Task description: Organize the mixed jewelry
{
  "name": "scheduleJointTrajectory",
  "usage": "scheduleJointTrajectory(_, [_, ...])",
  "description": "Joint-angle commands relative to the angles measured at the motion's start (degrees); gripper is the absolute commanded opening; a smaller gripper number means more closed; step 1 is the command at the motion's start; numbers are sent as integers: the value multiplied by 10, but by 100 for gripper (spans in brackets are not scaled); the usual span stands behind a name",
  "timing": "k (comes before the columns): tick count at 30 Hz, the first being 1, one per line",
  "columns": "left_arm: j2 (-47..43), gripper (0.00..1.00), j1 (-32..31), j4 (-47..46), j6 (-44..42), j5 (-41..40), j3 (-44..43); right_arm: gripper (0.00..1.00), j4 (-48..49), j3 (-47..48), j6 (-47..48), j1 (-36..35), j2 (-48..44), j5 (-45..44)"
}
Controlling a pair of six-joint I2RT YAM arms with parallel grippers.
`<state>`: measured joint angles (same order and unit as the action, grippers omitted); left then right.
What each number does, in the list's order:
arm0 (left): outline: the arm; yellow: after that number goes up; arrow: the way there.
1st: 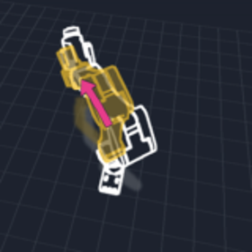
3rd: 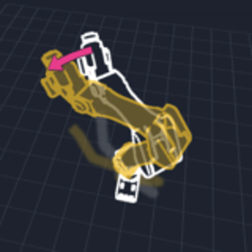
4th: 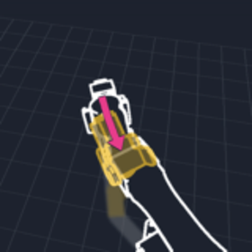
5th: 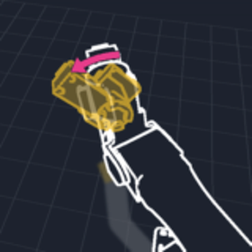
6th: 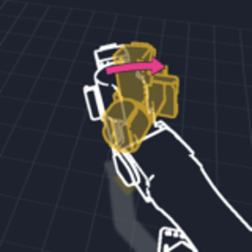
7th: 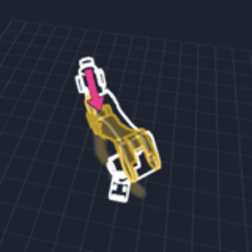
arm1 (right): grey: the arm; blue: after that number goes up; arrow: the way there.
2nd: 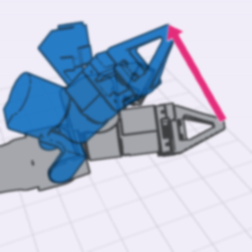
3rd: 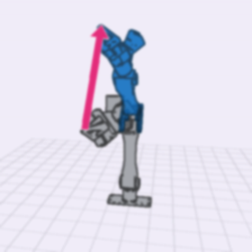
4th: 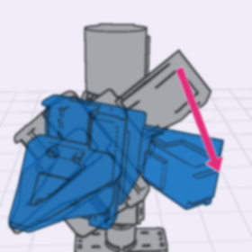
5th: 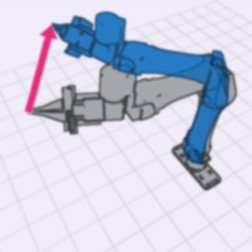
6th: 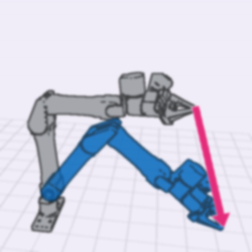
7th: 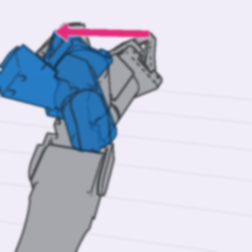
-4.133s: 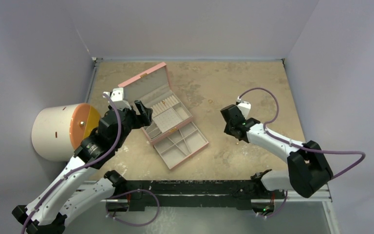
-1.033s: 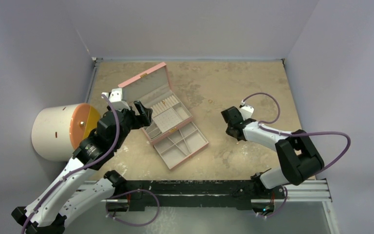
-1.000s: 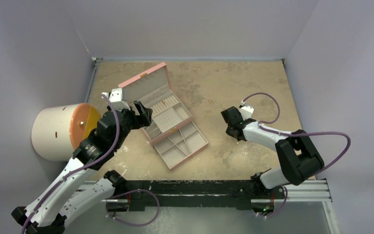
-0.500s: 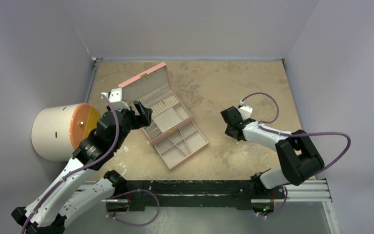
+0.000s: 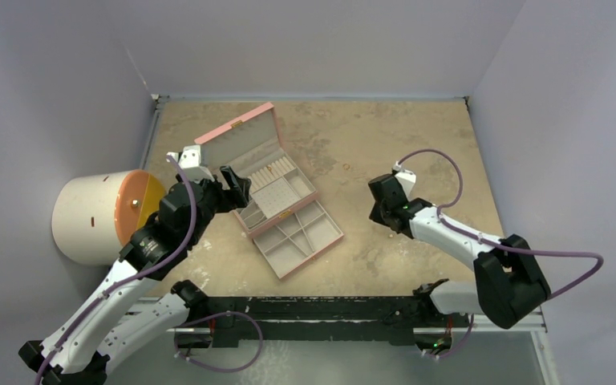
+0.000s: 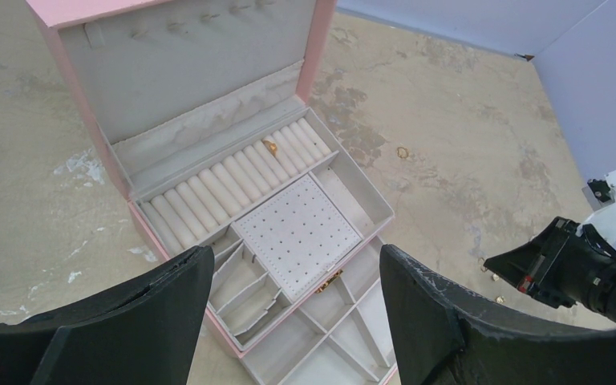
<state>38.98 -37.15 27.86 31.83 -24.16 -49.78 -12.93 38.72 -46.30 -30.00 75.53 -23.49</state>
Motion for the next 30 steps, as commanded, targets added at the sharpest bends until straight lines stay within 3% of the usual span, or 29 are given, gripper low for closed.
scheduleJointTrajectory(1, [0, 76, 2, -25, -5, 12, -2, 0, -6, 9, 25, -18, -29, 10])
scheduleJointTrajectory(8, [16, 76, 2, -36, 14, 54, 3, 0, -7, 43, 54, -60, -58, 27])
scheduleJointTrajectory(13, [36, 76, 2, -43, 57, 139, 7, 0, 6, 67, 77, -97, -72, 47])
scheduleJointTrajectory(30, [107, 71, 1, -194, 219, 315, 87, 0, 65, 152, 126, -238, -47, 55])
